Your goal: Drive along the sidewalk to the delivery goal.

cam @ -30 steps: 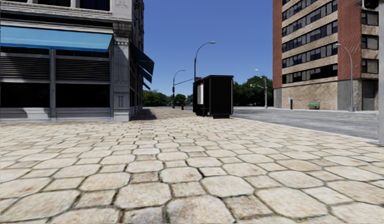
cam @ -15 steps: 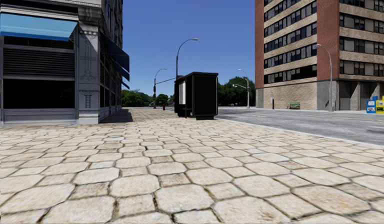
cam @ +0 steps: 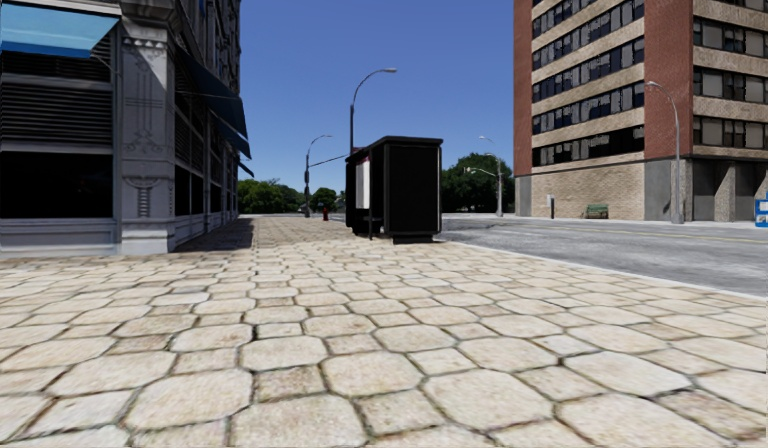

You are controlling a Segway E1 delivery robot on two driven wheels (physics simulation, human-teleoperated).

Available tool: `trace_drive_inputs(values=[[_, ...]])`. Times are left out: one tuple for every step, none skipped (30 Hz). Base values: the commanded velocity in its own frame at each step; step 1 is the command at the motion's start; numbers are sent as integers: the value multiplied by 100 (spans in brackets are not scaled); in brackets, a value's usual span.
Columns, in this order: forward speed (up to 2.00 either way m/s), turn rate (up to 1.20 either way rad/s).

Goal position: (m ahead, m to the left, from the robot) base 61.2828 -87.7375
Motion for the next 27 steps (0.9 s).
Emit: trace_drive_inputs(values=[[200, 0], [200, 0], [200, 0], [200, 0], [200, 0], [200, 0], [200, 0], [200, 4], [200, 5], [200, 6], [200, 6], [200, 6], [200, 9], [200, 13], [200, 15], [200, 15], [200, 15], [200, 15], [200, 15], [200, 15], [200, 15], [200, 15], [200, 15], [200, 15], [200, 16], [200, 16], [200, 16]])
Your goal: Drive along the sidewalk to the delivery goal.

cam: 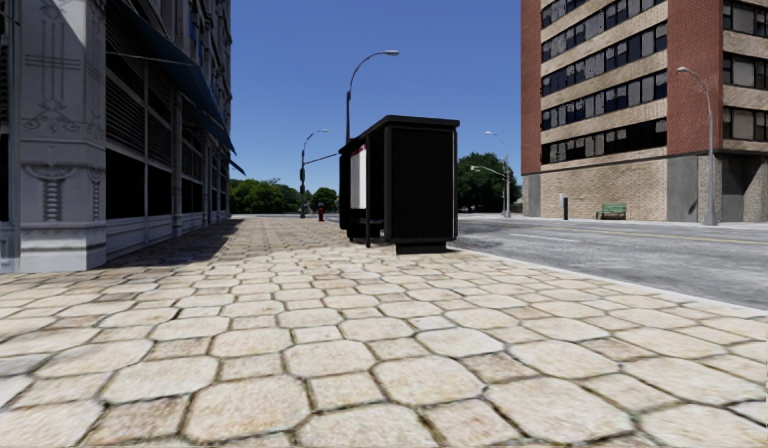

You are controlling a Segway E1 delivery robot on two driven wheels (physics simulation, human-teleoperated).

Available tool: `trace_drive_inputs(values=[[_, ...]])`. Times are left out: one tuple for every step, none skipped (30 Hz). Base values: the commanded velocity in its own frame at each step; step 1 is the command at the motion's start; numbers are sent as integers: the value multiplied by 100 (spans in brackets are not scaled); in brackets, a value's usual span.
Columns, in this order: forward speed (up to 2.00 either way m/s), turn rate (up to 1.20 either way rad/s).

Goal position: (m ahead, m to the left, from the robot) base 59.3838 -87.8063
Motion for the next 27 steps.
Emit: trace_drive_inputs(values=[[200, 17], [200, 20], [200, 27], [200, 36], [200, 36], [200, 38], [200, 39], [200, 39], [200, 39], [200, 39], [200, 39], [200, 39], [200, 34], [200, 34], [200, 14], [200, 1], [200, 0], [200, 0], [200, 0], [200, 0], [200, 0], [200, 0], [200, 0], [200, 0], [200, 0], [200, 11], [200, 16]])
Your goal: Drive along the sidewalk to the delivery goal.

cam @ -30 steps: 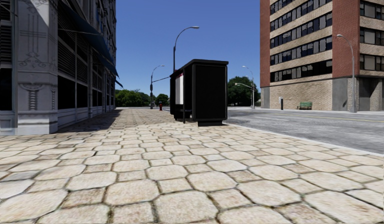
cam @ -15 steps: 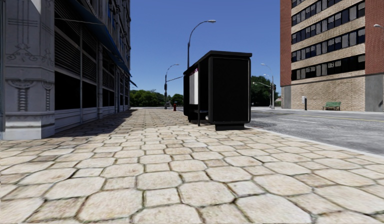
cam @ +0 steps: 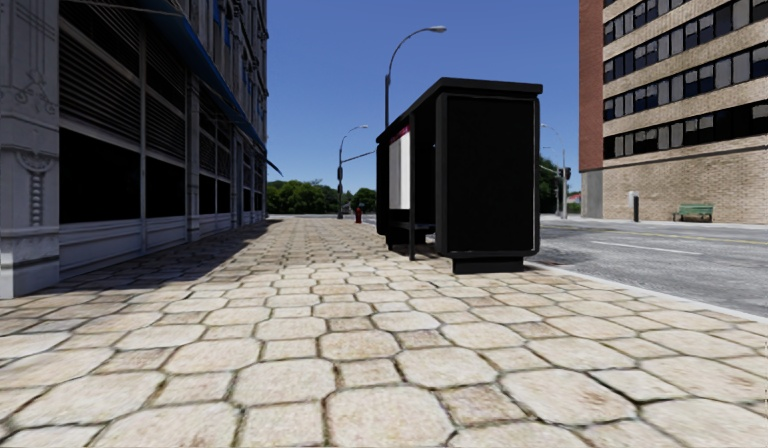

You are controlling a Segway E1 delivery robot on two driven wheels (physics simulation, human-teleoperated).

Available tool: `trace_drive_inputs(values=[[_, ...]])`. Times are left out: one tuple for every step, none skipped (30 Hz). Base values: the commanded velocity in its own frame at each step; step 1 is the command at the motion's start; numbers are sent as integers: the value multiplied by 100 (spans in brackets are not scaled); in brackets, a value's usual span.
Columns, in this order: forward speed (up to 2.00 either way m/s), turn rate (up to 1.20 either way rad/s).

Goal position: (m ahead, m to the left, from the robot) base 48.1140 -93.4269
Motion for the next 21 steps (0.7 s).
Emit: trace_drive_inputs(values=[[200, 21], [200, 25], [200, 26], [200, 26], [200, 26], [200, 26], [200, 27], [200, 27], [200, 27], [200, 27], [200, 24], [200, 9], [200, 2], [200, 1], [200, 1], [200, 1], [200, 0], [200, 0], [200, 0], [200, 0], [200, 3]])
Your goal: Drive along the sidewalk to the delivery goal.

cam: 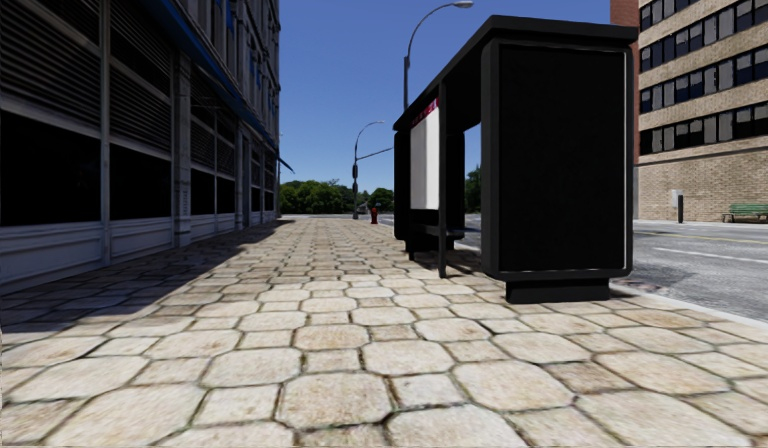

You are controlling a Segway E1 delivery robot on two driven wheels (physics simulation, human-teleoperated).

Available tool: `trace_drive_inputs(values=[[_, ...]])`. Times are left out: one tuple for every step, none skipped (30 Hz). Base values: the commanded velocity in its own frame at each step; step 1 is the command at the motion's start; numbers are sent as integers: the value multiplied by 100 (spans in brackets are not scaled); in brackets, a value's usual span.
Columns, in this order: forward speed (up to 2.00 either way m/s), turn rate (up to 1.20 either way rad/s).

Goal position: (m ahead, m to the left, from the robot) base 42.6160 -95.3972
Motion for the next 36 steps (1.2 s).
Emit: trace_drive_inputs(values=[[200, 21], [200, 49], [200, 49], [200, 66], [200, 71], [200, 73], [200, 73], [200, 73], [200, 68], [200, 41], [200, 21], [200, 8], [200, 4], [200, 4], [200, 3], [200, 0], [200, 0], [200, 0], [200, 0], [200, 0], [200, 0], [200, 0], [200, 0], [200, 0], [200, 0], [200, 0], [200, 0], [200, 0], [200, 0], [200, 0], [200, 0], [200, 0], [200, 0], [200, 0], [200, 0], [200, 0]])
